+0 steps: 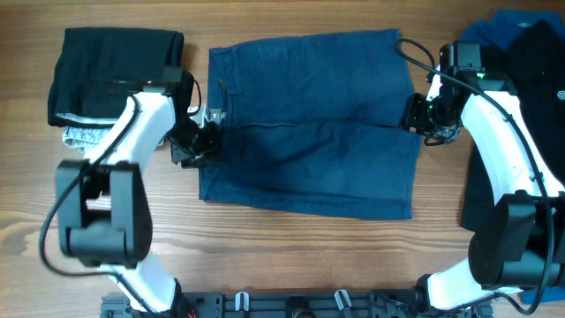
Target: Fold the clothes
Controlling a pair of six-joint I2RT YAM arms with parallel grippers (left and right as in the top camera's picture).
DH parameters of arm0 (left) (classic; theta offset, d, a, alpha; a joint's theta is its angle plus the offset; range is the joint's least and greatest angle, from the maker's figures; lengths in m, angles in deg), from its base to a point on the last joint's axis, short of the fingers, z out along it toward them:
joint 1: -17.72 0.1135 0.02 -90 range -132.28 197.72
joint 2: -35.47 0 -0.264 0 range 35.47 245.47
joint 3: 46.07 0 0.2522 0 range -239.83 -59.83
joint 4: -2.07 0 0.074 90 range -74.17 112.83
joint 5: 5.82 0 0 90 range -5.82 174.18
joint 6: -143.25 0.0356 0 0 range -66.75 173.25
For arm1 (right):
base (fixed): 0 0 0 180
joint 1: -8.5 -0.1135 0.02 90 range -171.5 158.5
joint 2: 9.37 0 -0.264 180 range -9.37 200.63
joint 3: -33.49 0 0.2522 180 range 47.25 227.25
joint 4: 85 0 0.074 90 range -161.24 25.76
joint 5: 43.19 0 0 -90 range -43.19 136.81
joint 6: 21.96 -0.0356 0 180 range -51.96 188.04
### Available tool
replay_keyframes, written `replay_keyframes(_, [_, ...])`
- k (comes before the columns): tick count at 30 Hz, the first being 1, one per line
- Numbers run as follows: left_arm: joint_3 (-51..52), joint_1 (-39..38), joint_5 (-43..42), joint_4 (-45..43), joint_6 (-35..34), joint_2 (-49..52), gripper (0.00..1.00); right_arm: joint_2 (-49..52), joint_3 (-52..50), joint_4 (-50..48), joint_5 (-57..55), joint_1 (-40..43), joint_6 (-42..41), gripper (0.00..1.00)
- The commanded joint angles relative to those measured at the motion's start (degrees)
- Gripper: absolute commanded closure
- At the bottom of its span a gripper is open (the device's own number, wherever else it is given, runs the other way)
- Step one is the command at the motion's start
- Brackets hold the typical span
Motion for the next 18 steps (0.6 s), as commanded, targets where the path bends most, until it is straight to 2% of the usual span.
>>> replay_keyframes(1, [0.92,-0.11,-1.95,0.33,1.2,-1.75,0.45,0.2,-0.37,3.19,2.86,0.13,1.16,0.41])
replay_keyframes(5, [4.22,-0.11,-1.9,-3.74,1.2,-1.75,0.39,0.2,-0.37,11.67,3.34,0.15,0.26,0.36])
replay_keyframes(9, [5.62,-0.11,-1.92,-7.08,1.18,-1.75,0.38,0.2,-1.88,16.72,3.34,0.15,-0.59,0.42])
replay_keyframes(13, [5.62,-0.11,-1.92,-8.48,1.2,-1.75,0.37,0.2,-11.37,10.88,3.34,0.85,-1.95,0.42])
replay_keyframes(14, [5.62,-0.11,-1.92,-8.92,1.2,-1.75,0.37,0.2,-13.64,8.79,3.56,1.53,-2.1,0.45])
replay_keyframes(18, [5.62,-0.11,-1.92,-9.46,1.42,-1.75,0.37,0.2,-17.59,3.72,4.68,3.85,-3.61,0.46])
